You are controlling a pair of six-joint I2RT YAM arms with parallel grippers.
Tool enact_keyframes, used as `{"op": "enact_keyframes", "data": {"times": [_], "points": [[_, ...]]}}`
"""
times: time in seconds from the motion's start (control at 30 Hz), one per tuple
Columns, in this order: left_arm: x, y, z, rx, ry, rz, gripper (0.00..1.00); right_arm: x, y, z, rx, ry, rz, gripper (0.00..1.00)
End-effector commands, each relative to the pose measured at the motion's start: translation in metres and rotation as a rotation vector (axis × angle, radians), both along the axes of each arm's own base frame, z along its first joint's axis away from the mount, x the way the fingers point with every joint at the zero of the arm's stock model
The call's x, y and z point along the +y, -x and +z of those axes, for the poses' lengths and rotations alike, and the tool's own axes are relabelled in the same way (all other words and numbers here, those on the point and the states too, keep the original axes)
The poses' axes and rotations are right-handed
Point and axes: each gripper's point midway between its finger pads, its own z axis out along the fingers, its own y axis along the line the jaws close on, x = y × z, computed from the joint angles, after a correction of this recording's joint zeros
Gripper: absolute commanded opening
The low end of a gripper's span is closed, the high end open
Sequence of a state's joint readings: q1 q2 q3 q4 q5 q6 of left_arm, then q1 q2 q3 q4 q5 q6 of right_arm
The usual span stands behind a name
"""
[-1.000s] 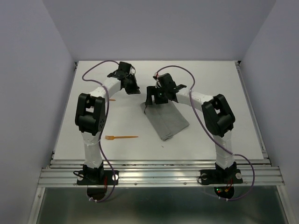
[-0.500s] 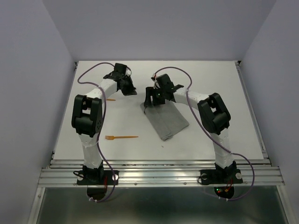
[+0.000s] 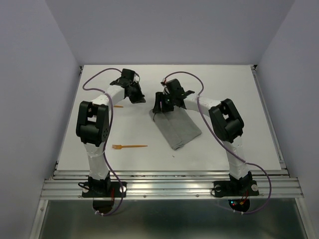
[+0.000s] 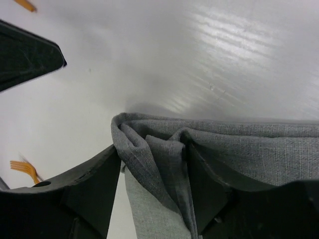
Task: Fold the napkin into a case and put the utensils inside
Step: Smooth out the 2/3-rectangle-folded napkin at the center of the board.
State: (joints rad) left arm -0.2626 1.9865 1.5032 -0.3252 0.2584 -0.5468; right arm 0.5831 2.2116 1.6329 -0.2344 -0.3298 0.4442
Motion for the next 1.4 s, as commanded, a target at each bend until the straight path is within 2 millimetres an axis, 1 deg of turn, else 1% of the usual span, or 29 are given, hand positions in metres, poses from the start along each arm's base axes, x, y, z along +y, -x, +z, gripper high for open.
{"op": "enact_keyframes", "data": {"times": [0.0,0.07,0.1,0.17,0.2,0.27,0.3,0.33,0.4,0.57,0.7,0.8,0.83,1.03,1.13,1.17,1.2,1.27,1.3,1.37], "points": [[-0.002,0.003,0.024,-0.061,0.013,-0.02,0.0,0.015,-0.016,0.02,-0.055,-0.06,-0.005,0.6],[-0.001,0.003,0.023,-0.06,0.012,-0.022,0.0,0.014,-0.017,0.02,-0.056,-0.059,-0.015,0.52],[-0.001,0.004,0.024,-0.061,0.013,-0.022,0.0,0.014,-0.018,0.021,-0.055,-0.059,-0.024,0.41],[-0.001,0.005,0.023,-0.059,0.011,-0.023,0.0,0.012,-0.019,0.02,-0.057,-0.053,-0.043,0.3],[-0.001,0.006,0.022,-0.057,0.011,-0.023,0.0,0.012,-0.02,0.024,-0.062,-0.058,-0.049,0.21],[0.0,0.006,0.022,-0.057,0.011,-0.023,0.0,0.011,-0.02,0.026,-0.067,-0.058,-0.058,0.13],[0.0,0.007,0.021,-0.057,0.011,-0.023,0.0,0.01,-0.02,0.028,-0.069,-0.06,-0.059,0.07],[0.0,0.008,0.021,-0.056,0.01,-0.023,0.0,0.01,-0.02,0.028,-0.07,-0.06,-0.063,0.05],[0.0,0.009,0.019,-0.053,0.009,-0.023,0.0,0.008,-0.02,0.029,-0.073,-0.055,-0.066,0.03],[0.001,0.012,0.02,-0.052,0.01,-0.027,0.0,0.006,-0.02,0.035,-0.092,-0.05,-0.072,0.03],[0.001,0.015,0.023,-0.054,0.013,-0.031,0.0,0.006,-0.022,0.038,-0.105,-0.048,-0.062,0.02],[-0.003,0.02,0.028,-0.059,0.033,-0.046,0.0,0.008,-0.022,0.044,-0.117,-0.056,-0.048,0.02],[-0.004,0.02,0.03,-0.061,0.04,-0.053,0.0,0.01,-0.024,0.049,-0.127,-0.06,-0.037,0.02],[-0.012,0.026,0.024,-0.044,0.051,-0.079,0.0,0.011,-0.021,0.051,-0.131,-0.038,0.018,0.01],[-0.019,0.029,0.02,-0.035,0.048,-0.096,0.0,0.011,-0.02,0.052,-0.141,-0.027,0.045,0.01],[-0.022,0.03,0.019,-0.033,0.048,-0.103,0.0,0.012,-0.019,0.055,-0.145,-0.033,0.056,0.01],[-0.023,0.031,0.018,-0.03,0.047,-0.106,0.0,0.007,-0.022,0.055,-0.146,-0.033,0.054,0.01],[-0.025,0.033,0.016,-0.026,0.048,-0.114,0.0,0.01,-0.018,0.055,-0.139,-0.048,0.083,0.01],[-0.027,0.033,0.015,-0.025,0.048,-0.116,0.0,0.007,-0.02,0.055,-0.137,-0.049,0.087,0.01],[-0.029,0.034,0.015,-0.022,0.049,-0.122,0.0,0.009,-0.018,0.054,-0.137,-0.047,0.117,0.01]]}}
